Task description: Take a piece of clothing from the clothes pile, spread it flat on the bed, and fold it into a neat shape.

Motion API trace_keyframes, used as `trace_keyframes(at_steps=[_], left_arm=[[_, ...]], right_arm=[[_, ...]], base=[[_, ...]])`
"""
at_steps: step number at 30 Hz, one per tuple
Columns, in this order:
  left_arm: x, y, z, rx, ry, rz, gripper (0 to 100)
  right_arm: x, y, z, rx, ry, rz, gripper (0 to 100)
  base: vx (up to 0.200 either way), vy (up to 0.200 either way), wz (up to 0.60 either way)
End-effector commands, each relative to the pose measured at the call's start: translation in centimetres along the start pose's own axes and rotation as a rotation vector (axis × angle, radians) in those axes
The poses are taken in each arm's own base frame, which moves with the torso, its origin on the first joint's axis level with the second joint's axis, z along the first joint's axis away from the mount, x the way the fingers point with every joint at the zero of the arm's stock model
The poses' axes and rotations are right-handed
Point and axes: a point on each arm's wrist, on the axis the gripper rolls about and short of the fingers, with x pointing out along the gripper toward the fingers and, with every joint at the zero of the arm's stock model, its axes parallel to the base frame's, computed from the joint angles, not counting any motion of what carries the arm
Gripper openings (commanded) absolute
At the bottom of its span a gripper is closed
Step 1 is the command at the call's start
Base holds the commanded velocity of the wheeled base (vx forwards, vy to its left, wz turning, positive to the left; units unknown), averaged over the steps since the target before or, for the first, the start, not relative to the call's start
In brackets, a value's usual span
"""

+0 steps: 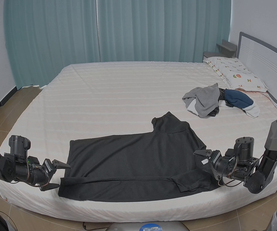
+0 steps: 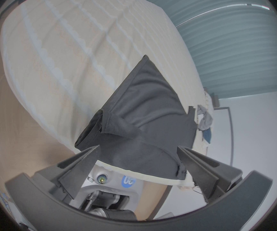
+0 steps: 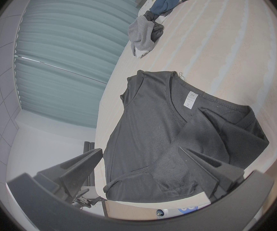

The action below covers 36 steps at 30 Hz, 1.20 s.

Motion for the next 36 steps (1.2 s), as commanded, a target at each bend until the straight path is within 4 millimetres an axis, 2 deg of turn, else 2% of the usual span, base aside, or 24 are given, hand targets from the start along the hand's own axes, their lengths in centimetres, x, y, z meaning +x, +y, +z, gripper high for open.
trace_keyframes(at_steps=[1, 7, 11, 14, 17, 23, 24, 25, 26, 36], left_arm=[[2.9, 0.0, -0.9, 0.036, 0.048, 0.088, 100], [3.9, -0.3, -0.9, 0.065, 0.021, 0.100, 100], [4.8, -0.9, 0.6, 0.068, -0.020, 0.083, 100], [6.2, -0.9, 1.7, 0.065, -0.071, 0.132, 100], [6.7, -1.2, 2.6, 0.063, -0.134, 0.151, 100], [6.7, -1.9, 3.6, 0.010, -0.204, 0.099, 100], [6.2, -1.8, 5.2, -0.020, -0.281, 0.051, 100], [6.2, -1.8, 5.2, -0.020, -0.281, 0.051, 100], [5.7, -1.5, 6.0, -0.048, -0.327, 0.025, 100], [4.4, -0.7, 6.8, -0.075, -0.333, -0.009, 100]], right_arm=[[0.1, -0.1, -0.1, -0.002, 0.004, -0.004, 100], [0.1, -0.1, -0.1, -0.002, 0.004, -0.004, 100], [0.2, -0.1, -0.1, -0.002, 0.005, -0.003, 100], [0.2, -0.1, -0.1, -0.002, 0.004, -0.004, 100], [0.2, -0.1, -0.1, -0.002, 0.002, -0.005, 100], [0.4, -0.5, -0.2, 0.000, 0.006, -0.020, 100], [0.6, -0.7, -0.3, 0.000, 0.010, -0.026, 100], [0.6, -0.7, -0.3, 0.000, 0.010, -0.026, 100], [0.6, -0.7, -0.3, -0.001, 0.010, -0.024, 100], [0.6, -0.8, -0.2, -0.002, 0.003, -0.023, 100]], base=[[0.000, 0.000, 0.00], [0.000, 0.000, 0.00], [0.000, 0.000, 0.00], [0.000, 0.000, 0.00], [0.000, 0.000, 0.00], [0.000, 0.000, 0.00], [0.000, 0.000, 0.00], [0.000, 0.000, 0.00], [0.000, 0.000, 0.00], [0.000, 0.000, 0.00]])
